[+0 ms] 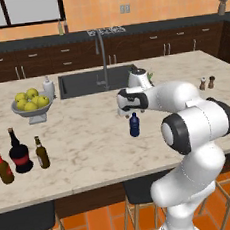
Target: Move the plastic bottles in the middle to the plastics group, and the glass bottles in the middle to the glass group.
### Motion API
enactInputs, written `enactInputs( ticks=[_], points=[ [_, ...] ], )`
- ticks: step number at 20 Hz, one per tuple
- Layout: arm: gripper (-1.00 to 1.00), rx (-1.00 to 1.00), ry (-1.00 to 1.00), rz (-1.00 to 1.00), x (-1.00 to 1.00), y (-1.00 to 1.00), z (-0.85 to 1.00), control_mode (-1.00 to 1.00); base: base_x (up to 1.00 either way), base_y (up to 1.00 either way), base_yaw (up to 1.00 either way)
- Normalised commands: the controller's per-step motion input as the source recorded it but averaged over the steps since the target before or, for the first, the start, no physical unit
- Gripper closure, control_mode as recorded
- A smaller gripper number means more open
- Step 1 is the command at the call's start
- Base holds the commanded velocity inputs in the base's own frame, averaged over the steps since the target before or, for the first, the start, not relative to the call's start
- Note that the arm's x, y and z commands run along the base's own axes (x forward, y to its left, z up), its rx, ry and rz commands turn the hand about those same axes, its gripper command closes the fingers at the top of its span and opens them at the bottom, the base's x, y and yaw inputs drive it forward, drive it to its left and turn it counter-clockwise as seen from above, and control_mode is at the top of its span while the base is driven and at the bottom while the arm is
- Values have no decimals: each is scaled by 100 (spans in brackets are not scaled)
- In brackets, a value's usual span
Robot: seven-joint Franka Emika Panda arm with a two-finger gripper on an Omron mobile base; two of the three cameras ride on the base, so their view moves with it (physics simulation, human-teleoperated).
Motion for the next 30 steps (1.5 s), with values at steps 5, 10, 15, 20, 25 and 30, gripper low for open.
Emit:
enactInputs(
  ticks=[5, 10, 15, 20, 25, 30],
  points=[
    [-100, 0, 0, 0, 14, -7, -10, -100, 0, 0, 0],
    [-100, 0, 0, 0, -8, -23, -10, -100, 0, 0, 0],
    [-100, 0, 0, 0, 6, -2, -14, -100, 0, 0, 0],
    [-100, 0, 0, 0, 18, 18, -4, -100, 0, 0, 0],
    [-100, 0, 0, 0, 0, 8, -2, -100, 0, 0, 0],
    [-100, 0, 0, 0, 1, 0, -19, -100, 0, 0, 0]
  ],
)
